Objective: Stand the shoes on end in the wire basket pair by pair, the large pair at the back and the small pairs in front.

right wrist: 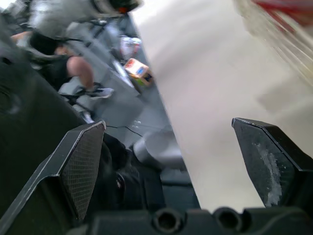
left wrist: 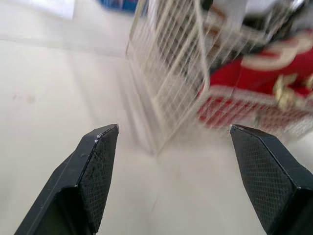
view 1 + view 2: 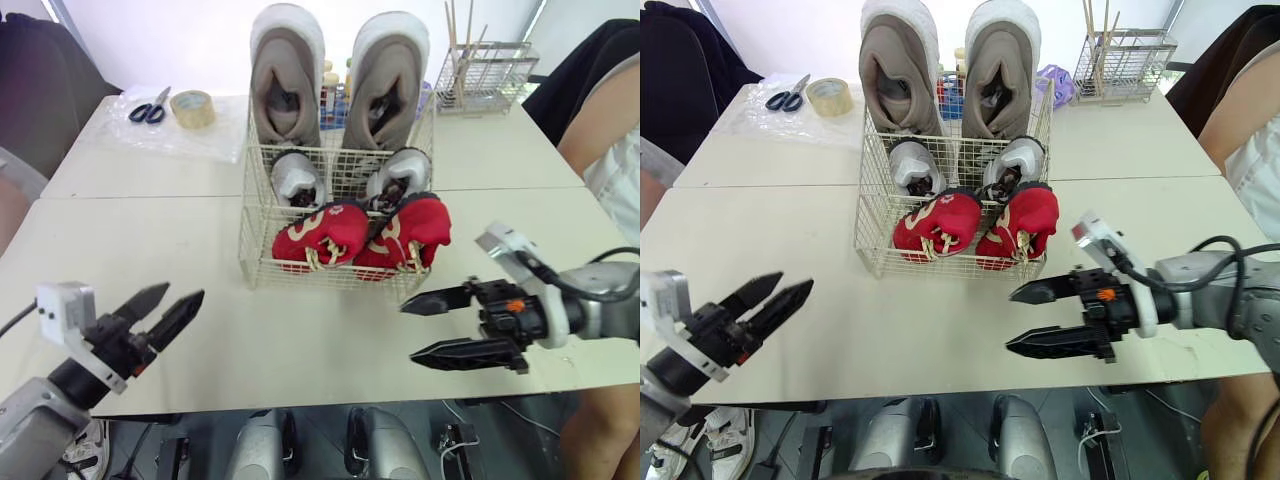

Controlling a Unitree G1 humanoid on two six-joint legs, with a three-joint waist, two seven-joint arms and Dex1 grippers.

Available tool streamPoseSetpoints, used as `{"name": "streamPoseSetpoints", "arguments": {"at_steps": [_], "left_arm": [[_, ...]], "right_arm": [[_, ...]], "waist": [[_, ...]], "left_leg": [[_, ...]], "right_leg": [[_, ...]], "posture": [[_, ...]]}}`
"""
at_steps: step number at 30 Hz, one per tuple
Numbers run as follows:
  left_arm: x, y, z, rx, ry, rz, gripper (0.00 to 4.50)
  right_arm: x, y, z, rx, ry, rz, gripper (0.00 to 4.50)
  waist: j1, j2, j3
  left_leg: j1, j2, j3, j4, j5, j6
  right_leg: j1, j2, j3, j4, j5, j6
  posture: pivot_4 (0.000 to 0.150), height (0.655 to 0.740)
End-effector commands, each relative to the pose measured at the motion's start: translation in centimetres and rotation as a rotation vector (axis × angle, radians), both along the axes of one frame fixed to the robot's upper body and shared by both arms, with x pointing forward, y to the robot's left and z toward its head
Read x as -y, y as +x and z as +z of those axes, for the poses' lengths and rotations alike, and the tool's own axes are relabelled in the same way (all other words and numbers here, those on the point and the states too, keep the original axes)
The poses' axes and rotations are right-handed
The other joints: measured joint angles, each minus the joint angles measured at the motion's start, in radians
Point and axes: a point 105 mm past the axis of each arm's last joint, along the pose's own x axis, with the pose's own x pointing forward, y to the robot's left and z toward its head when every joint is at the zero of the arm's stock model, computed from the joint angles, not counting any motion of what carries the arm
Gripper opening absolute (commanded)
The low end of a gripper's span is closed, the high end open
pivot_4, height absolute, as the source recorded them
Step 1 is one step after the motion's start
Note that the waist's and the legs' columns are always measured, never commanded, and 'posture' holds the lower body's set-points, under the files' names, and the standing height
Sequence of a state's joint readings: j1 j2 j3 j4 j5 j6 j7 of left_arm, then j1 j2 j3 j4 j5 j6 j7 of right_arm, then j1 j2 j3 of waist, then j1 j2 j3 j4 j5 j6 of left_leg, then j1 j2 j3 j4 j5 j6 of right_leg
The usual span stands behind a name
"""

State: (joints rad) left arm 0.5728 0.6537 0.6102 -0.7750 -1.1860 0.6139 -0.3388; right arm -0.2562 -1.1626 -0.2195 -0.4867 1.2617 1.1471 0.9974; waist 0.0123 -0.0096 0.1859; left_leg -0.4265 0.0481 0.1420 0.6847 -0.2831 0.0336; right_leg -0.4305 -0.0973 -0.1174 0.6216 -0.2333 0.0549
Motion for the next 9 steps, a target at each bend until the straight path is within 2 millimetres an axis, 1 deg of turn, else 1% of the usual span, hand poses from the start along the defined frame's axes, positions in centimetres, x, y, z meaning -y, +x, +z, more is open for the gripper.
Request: {"name": "streamPoseSetpoints", "arguments": {"at_steps": [1,3,5,9], "left_arm": [[0.8,-0.7,-1.6,-0.051,0.042,-0.086,3.76],[1.2,-0.7,-2.9,-0.077,0.035,-0.105,3.76],[1.3,-0.6,-3.5,-0.076,0.025,-0.108,3.76],[1.5,-0.4,-3.8,-0.071,-0.009,-0.11,3.76]], "right_arm": [[0.8,0.2,0.4,0.035,0.004,-0.026,4.5],[1.5,0.7,-0.8,0.016,-0.002,-0.067,4.5],[2.0,0.9,-1.9,0.005,-0.014,-0.103,4.5],[2.3,1.3,-2.2,0.009,0.017,-0.138,4.5]], "waist": [[0.0,0.0,0.0],[0.0,0.001,-0.001],[0.001,0.001,-0.001],[0.0,0.001,-0.001]], "left_leg": [[0.0,0.0,0.0,0.0,0.0,0.0],[0.0,0.001,0.0,-0.001,-0.001,-0.001],[0.0,0.001,0.0,-0.001,-0.001,-0.001],[-0.001,0.001,0.0,-0.002,-0.001,-0.001]], "right_leg": [[0.0,0.0,0.0,-0.001,0.0,0.0],[-0.003,0.0,0.0,-0.002,0.0,0.0],[-0.003,0.0,0.0,-0.002,0.0,0.0],[-0.004,0.0,0.0,-0.002,0.0,0.0]], "posture": [[0.15,0.74],[0.15,0.74],[0.15,0.74],[0.15,0.74]]}}
